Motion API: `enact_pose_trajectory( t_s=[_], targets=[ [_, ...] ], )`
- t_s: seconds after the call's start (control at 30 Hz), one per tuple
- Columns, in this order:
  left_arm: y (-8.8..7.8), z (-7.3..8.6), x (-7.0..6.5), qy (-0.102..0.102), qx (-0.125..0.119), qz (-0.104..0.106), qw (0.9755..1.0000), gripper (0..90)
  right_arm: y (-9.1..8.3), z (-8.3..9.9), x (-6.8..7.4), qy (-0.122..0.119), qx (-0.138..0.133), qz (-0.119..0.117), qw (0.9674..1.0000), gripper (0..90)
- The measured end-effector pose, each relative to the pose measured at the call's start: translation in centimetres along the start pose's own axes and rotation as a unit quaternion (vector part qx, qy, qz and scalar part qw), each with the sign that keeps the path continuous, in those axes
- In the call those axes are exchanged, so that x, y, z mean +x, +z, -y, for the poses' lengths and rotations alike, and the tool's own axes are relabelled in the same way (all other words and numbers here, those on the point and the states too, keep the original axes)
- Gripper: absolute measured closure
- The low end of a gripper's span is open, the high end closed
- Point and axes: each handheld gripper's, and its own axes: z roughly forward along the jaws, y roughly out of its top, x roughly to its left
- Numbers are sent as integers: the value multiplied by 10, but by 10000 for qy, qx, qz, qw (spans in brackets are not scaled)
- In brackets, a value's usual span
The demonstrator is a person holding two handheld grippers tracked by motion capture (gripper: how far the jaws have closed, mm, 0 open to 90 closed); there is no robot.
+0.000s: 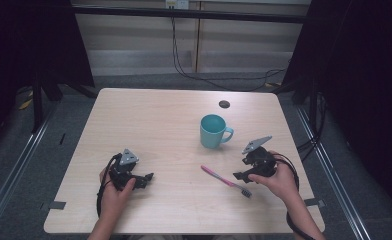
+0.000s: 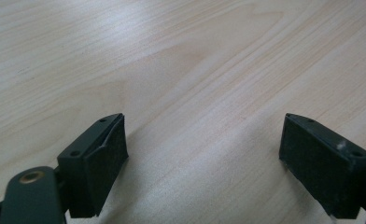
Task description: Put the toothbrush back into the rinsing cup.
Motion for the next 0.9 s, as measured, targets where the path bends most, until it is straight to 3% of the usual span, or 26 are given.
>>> enact_pose_trajectory(
  t_s=[0.27,0.5,0.67,0.9],
  targets=[
    [0,0,0,0,0,0,10000,150,4,-13,8,-214,212,-173,9994,405],
    [0,0,0,0,-1,-1,10000,151,12,-18,16,-137,523,-325,9980,506],
    [0,0,0,-1,-1,2,10000,151,20,-18,23,-88,895,-494,9947,567],
    [0,0,0,7,-1,7,10000,151,29,-20,28,-253,1283,-517,9901,685]
  ],
)
